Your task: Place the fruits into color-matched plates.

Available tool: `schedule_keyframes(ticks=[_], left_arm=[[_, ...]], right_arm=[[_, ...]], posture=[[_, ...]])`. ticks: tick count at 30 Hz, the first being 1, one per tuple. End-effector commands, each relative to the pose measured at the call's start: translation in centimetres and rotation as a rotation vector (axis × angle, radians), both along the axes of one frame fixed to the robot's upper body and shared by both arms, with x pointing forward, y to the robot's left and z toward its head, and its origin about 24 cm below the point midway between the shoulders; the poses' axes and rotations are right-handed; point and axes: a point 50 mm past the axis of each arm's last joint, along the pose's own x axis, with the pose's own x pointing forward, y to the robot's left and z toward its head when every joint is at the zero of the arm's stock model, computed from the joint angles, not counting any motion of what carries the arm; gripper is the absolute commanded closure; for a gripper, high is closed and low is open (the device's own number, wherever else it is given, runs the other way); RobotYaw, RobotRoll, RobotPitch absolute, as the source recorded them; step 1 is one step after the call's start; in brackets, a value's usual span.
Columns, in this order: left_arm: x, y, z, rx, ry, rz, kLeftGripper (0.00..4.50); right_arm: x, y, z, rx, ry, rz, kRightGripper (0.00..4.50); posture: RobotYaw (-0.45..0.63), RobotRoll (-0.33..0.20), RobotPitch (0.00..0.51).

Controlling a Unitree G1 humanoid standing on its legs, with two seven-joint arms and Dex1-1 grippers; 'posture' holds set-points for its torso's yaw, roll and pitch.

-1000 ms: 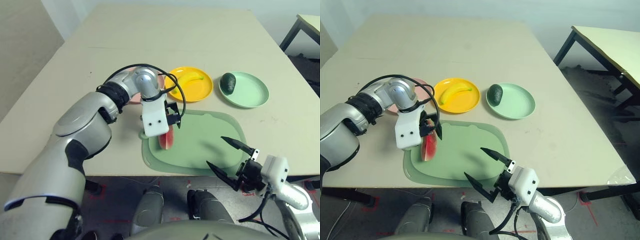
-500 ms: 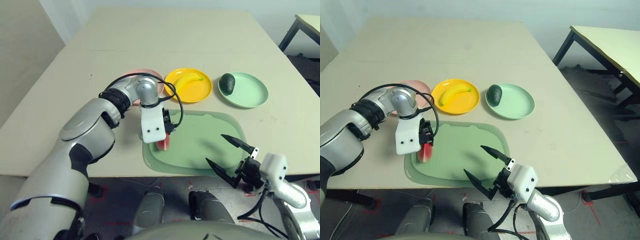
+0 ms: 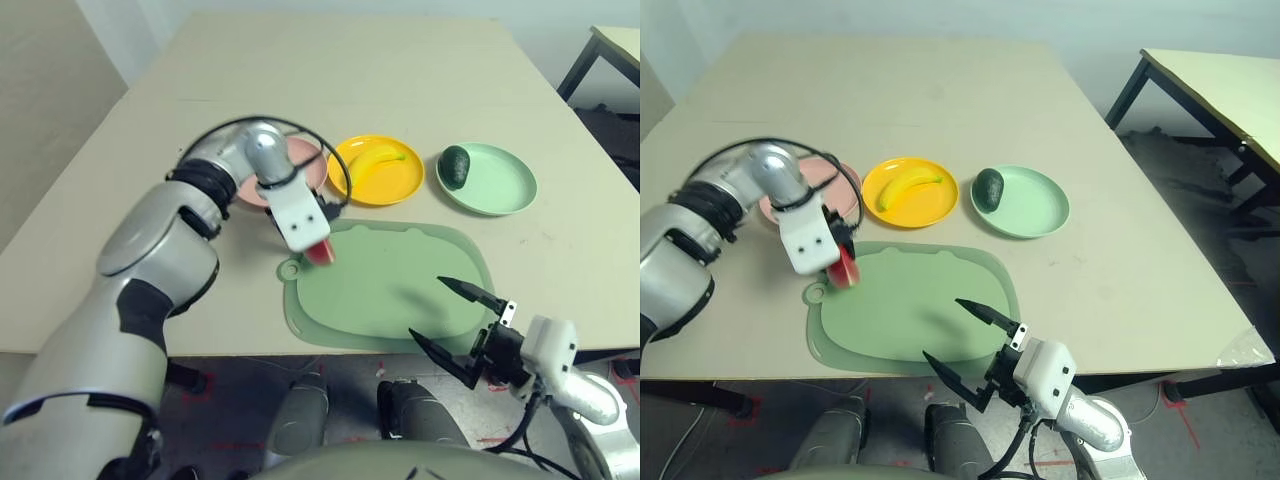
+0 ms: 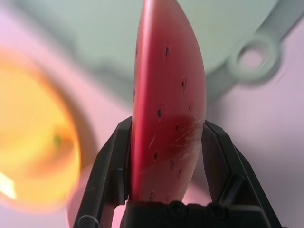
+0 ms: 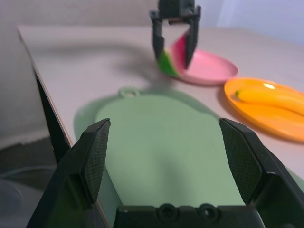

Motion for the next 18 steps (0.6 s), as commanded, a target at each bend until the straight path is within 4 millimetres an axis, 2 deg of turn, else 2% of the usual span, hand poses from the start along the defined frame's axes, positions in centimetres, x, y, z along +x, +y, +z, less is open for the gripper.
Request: schedule_keyframes(ticks=[1,4,8,12,18], left_arm=[[1.1,1.8,1.9,-0.043,-0.133,0.172,2.23],[1.9,3.5,2.9,-0.077,-0.239,0.320,2.23],[2.6,5.0,2.3,-0.094,-0.311,0.450,2.23],[3.2,5.8,0.7,-0.106,-0.354,0.555,2.23],[3.5,5.6,-1.9,-0.117,-0.340,0.606,2.23]], right_arm=[[-0.4,0.8,0.9,0.063,0.029,0.006,0.00],[-0.6,1.5,1.6,0.122,0.051,-0.034,0.00],[-0.8,1.9,1.8,0.130,0.068,-0.062,0.00],[-1.0,1.5,1.7,0.118,0.081,-0.111,0.00],[-1.3,1.3,1.4,0.099,0.090,-0.127,0.00]], posture=[[0.10,0.000,0.123],[0.11,0.000,0.122],[0.11,0.000,0.123],[0.10,0.000,0.123],[0.08,0.000,0.122]])
